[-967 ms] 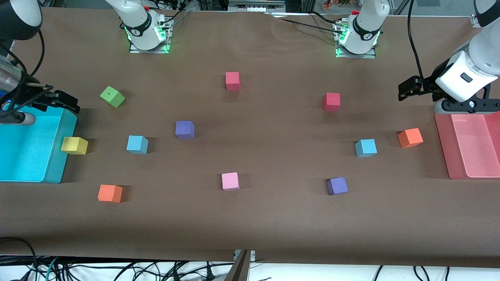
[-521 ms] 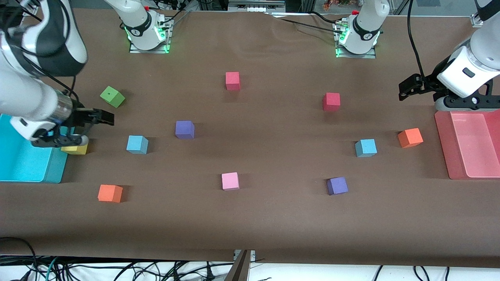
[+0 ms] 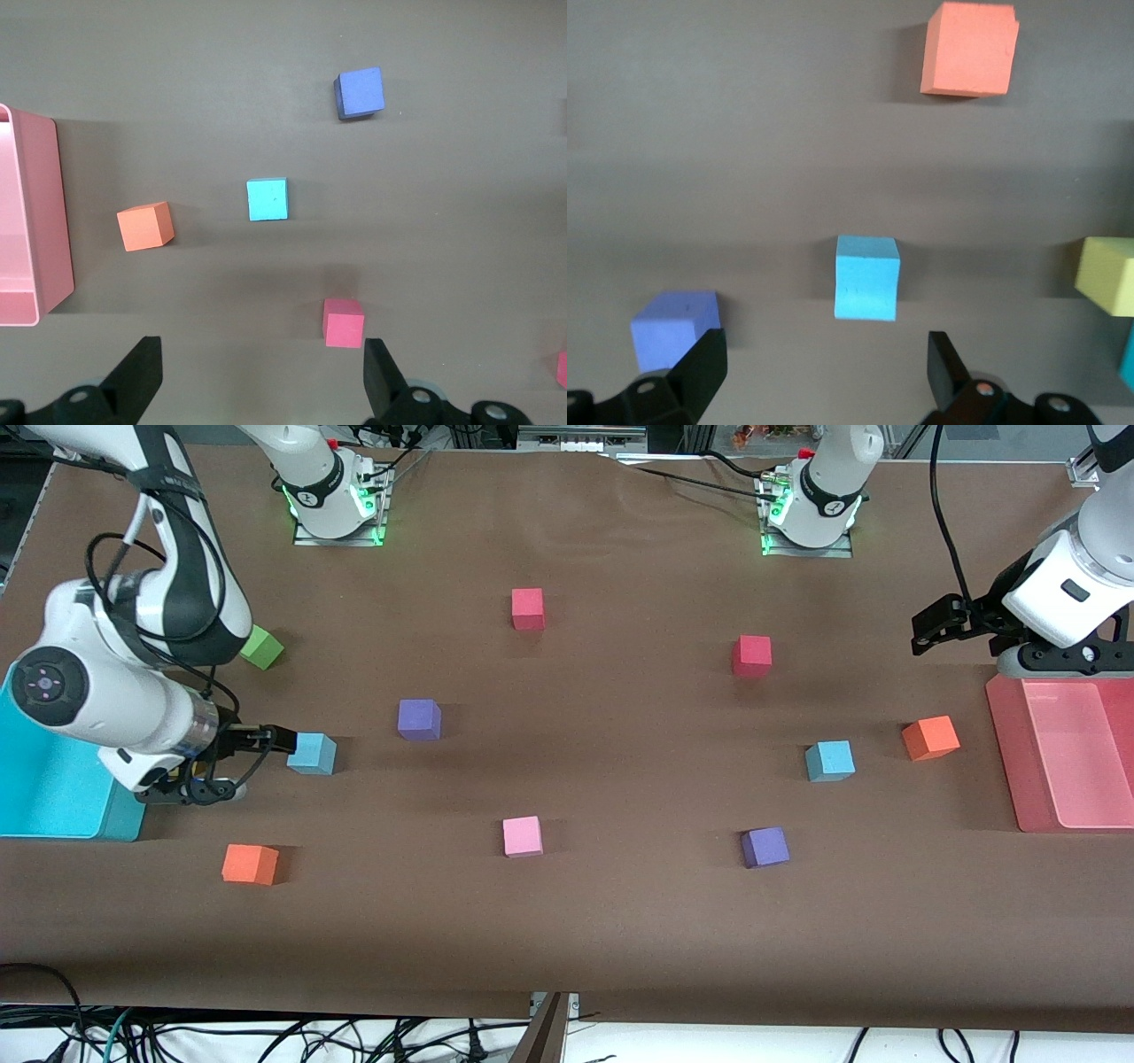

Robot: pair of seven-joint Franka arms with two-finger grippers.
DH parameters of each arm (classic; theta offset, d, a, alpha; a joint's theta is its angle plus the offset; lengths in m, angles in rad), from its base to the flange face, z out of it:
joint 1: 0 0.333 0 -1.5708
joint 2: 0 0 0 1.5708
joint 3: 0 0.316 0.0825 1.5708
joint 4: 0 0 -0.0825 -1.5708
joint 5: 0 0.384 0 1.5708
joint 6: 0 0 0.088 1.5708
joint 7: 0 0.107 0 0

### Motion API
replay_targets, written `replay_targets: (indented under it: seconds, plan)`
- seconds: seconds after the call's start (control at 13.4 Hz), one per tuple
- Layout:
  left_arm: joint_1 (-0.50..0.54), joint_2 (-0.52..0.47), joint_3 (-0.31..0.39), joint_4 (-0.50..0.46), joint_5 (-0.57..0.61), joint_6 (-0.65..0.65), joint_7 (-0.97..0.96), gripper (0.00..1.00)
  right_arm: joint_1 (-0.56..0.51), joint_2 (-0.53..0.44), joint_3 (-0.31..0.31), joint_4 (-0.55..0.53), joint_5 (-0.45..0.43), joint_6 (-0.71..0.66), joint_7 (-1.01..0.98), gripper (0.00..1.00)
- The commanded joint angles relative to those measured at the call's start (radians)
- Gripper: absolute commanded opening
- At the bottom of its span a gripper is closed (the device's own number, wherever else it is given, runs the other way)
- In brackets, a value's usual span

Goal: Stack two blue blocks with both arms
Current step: 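Move the right gripper to the light blue cube beside the yellow cube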

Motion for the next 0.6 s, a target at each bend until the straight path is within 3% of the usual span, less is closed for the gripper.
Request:
replay_targets:
  seconds: [0.0,0.3,0.52]
  plan:
    - [0.006,-0.023,-0.011,-0.018,0.018,0.008,-0.002,1.00,0.011,-0.017,-0.001,-0.113,0.003,0.112,0.085,1.00]
    - [0.006,-0.026,-0.003,-0.017,0.021,0.004,-0.002,1.00,-0.003,-0.015,-0.012,-0.274,0.010,0.321,0.098,1.00]
    - [0.006,-0.026,-0.005,-0.018,0.021,0.004,-0.002,1.00,-0.015,0.012,-0.012,-0.300,0.010,0.378,0.103,1.00]
